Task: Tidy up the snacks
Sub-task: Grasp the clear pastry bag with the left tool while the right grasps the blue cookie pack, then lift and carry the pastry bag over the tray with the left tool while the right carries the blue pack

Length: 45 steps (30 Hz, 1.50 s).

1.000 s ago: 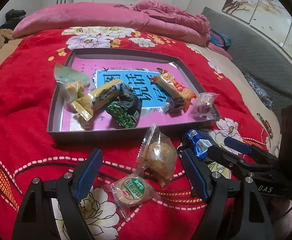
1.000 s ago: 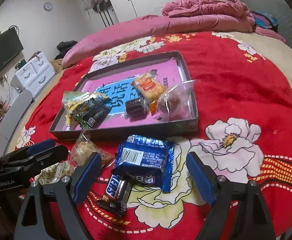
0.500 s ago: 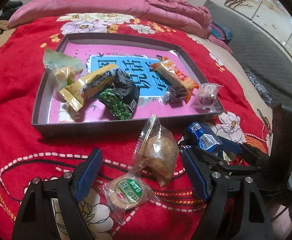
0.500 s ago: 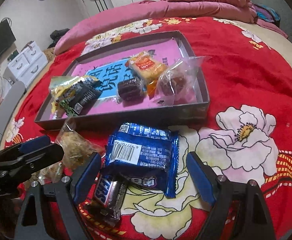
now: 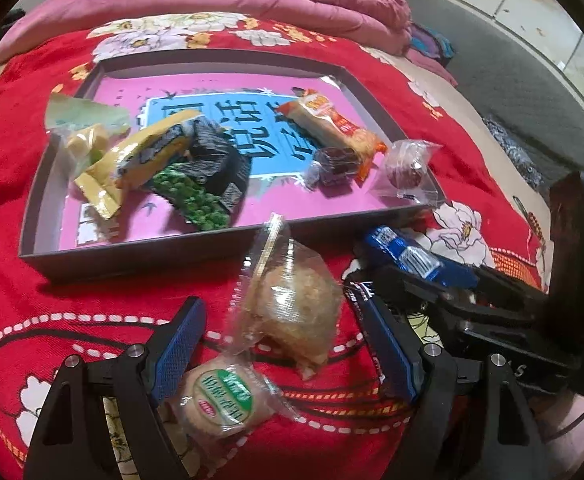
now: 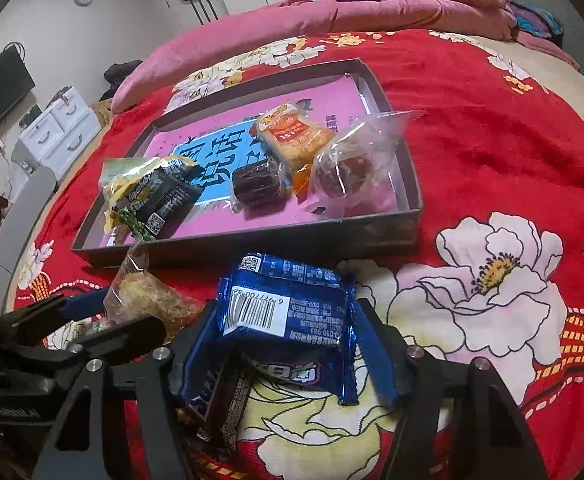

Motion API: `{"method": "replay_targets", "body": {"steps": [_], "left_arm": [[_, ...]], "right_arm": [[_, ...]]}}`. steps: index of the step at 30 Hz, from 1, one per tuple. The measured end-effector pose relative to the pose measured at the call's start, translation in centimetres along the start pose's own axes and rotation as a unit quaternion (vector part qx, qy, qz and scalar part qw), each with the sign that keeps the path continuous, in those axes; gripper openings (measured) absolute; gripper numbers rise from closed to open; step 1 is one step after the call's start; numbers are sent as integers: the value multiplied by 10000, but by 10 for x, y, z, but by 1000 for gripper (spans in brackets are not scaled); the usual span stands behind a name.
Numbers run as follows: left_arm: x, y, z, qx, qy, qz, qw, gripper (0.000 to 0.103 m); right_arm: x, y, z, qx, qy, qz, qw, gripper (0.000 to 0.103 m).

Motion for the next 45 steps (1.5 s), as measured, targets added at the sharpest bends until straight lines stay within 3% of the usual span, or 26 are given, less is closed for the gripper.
{"method": "replay_targets", "body": {"steps": [5,21,27,28,37,45], "left_arm": [[6,1,-3,-5,-36,-85,10000,82],[4,3,-7,-70,-11,-54,10000,51],[6,2,-4,-58,-113,-103,9999,47],[6,2,-2,-33,-131,-105,9999,42],[5,1,15,268,-233,-108,9993,34],[-5,3,35,665,-318,47,9973,34]], "right_arm": [[4,0,4,-3,170,-139,9998,59],[11,-2,17,116,443,-342,9984,58],[6,-2,28,301,572,-264,9976,58],[5,-2,29,331,594,-248,9974,58],[-1,1,36,498,703,-154,9962,58],[-3,3,39,596,712,-125,9956,58]]}}
Point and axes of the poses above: each gripper's, at about its wrist camera, not at the fingertips, and z roughly against the way its jaws point, x to its right, y to its top, the point moved 3 cm from there along -z, roughly the way its jaws point, and after that the axes turned 11 degrees about -x, right-handed, at the moved point
